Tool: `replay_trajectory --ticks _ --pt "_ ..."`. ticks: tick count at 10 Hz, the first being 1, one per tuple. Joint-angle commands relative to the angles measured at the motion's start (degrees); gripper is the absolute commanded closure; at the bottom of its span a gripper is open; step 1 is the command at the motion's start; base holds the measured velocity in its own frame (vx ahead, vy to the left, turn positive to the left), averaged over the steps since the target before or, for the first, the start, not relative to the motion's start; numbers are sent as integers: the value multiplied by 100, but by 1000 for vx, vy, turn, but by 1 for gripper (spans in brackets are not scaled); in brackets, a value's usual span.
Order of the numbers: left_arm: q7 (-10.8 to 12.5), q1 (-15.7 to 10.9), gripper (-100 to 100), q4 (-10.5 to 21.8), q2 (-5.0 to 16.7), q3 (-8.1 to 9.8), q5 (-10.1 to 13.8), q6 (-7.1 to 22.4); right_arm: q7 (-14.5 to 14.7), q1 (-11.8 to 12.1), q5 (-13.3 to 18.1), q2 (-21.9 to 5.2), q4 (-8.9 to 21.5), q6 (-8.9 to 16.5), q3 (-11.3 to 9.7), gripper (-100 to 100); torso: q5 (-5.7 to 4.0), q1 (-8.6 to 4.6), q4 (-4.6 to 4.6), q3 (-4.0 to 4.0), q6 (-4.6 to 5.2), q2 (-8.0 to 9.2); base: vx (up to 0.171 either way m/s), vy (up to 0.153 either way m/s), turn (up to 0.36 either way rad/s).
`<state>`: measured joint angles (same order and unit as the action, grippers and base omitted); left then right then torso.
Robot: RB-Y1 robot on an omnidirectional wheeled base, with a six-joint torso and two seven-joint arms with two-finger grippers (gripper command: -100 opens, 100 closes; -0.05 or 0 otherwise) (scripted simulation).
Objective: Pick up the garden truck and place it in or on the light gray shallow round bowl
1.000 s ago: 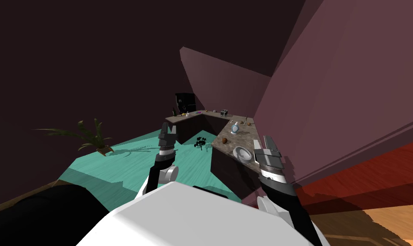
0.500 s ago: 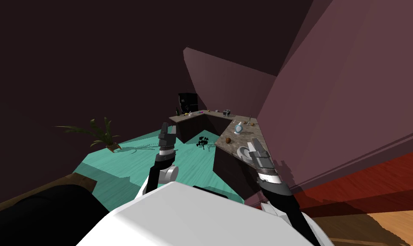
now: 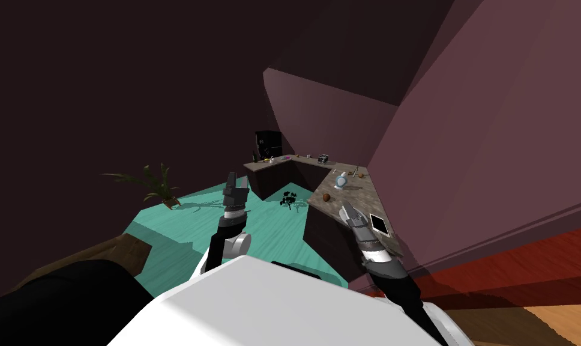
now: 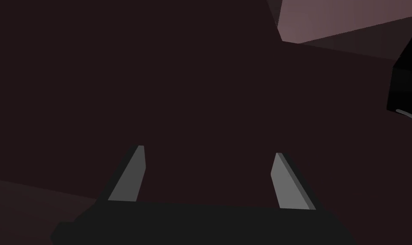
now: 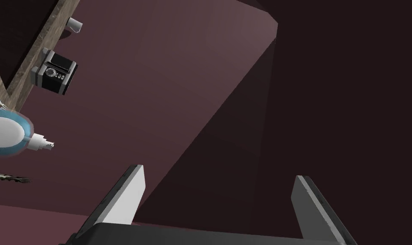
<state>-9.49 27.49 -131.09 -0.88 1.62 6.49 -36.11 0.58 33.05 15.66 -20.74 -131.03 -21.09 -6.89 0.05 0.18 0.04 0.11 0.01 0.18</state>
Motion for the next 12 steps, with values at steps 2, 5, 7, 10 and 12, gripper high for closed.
replay_trajectory --ticks 2,5,7,10,12 --pt "0 0 0 0 0 0 0 0 -30 56 366 -331 77 19 -75 -100 0 2 0 2 -2 4 -50 55 73" --pt "0 0 0 0 0 0 0 0 -110 166 859 -892 198 87 -167 -100 1 1 1 1 0 2 -51 64 97" --pt "0 0 0 0 0 0 0 0 -146 227 1177 -1201 265 120 -213 -100 0 -1 1 2 0 2 -50 67 89" --pt "0 -1 0 0 0 -1 0 0 -177 293 1691 -1650 335 151 -259 -100 2 12 1 3 -2 5 -48 77 101" --pt "0 0 0 0 0 0 0 0 -204 362 2061 -2020 407 180 -305 -100 1 4 0 0 -2 0 -31 67 113"
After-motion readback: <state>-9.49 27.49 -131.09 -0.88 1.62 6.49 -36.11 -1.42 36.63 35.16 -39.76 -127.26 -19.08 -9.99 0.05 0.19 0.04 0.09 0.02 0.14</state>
